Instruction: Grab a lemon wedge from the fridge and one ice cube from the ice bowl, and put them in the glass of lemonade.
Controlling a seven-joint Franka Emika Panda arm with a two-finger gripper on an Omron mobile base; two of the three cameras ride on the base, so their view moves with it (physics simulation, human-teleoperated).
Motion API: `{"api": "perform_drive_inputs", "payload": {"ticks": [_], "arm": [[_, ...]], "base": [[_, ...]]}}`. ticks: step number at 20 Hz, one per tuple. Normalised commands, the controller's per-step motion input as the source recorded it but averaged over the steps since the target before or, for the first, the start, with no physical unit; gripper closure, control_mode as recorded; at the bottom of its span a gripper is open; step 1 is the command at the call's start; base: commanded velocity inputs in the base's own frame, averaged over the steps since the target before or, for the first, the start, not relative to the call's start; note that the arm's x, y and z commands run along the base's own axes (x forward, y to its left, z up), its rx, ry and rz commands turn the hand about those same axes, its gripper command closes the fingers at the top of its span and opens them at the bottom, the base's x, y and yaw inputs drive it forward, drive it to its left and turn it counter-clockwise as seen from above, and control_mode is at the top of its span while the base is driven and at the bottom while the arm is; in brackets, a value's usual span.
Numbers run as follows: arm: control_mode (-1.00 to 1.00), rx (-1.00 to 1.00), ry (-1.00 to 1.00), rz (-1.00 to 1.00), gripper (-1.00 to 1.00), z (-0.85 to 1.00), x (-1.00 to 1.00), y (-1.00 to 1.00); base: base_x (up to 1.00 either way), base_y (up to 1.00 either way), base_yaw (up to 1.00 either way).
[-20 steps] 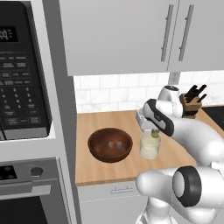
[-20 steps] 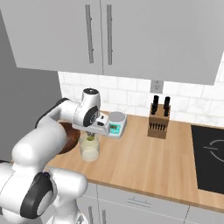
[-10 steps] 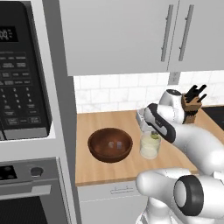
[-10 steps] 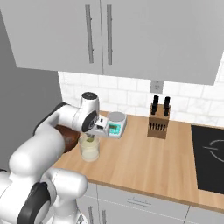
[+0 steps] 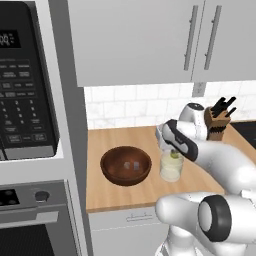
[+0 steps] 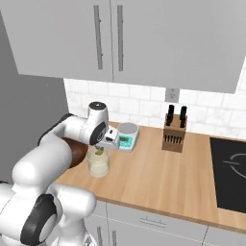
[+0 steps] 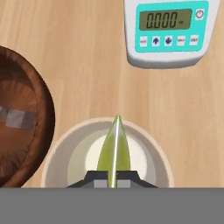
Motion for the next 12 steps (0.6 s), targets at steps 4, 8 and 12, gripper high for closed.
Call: {"api": "perform_drive_inputs", "payload": {"ticks": [4, 8, 12], "arm": [[-1.0, 0.0, 0.0, 0.0, 1.0, 0.0, 0.02, 0.0], [-1.0, 0.0, 0.0, 0.0, 1.0, 0.0, 0.0, 0.0], [-1.0, 0.0, 0.0, 0.0, 1.0, 0.0, -0.15, 0.0]], "base": [[0.0, 0.0, 0.0], [0.0, 0.0, 0.0], [0.0, 0.0, 0.0]]}}
